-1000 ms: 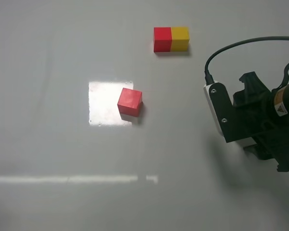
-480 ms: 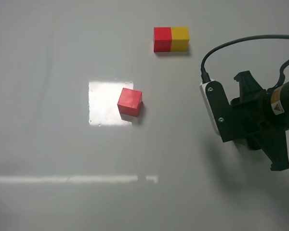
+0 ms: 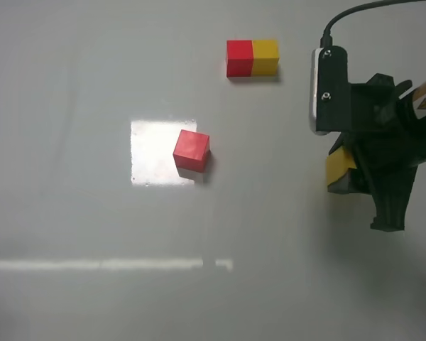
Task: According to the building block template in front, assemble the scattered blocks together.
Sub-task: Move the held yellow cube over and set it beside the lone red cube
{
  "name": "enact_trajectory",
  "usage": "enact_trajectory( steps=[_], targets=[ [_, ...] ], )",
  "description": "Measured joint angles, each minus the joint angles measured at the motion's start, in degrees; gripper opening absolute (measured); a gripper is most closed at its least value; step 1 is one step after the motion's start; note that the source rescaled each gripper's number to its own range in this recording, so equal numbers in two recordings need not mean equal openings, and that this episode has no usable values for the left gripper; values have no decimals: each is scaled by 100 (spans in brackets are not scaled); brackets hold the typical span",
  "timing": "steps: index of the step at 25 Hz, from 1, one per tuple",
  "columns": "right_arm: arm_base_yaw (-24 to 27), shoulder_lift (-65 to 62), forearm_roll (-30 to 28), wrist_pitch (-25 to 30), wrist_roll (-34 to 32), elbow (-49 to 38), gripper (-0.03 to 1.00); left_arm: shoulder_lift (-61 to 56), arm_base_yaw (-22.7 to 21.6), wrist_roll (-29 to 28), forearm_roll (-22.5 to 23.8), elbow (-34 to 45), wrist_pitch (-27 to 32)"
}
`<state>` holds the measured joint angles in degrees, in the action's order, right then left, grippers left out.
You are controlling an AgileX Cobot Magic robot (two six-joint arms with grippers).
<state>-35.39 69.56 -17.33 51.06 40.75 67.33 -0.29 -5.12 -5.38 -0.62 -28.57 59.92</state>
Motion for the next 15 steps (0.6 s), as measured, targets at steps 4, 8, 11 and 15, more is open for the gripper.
enact_trajectory(
  steps=[4, 8, 11, 15],
  targets=[
    [-58, 159, 149, 229, -755, 354, 0, 0, 0, 0, 0, 0, -8],
    [-445, 601, -81, 305, -1435, 656, 0, 0, 0, 0, 0, 0, -8],
    [-807, 1067, -382, 457, -1915, 948, 0, 0, 0, 0, 0, 0, -8],
    [-1156, 1684, -646, 748, -2340, 1533, 0, 0, 0, 0, 0, 0, -8]
  ],
)
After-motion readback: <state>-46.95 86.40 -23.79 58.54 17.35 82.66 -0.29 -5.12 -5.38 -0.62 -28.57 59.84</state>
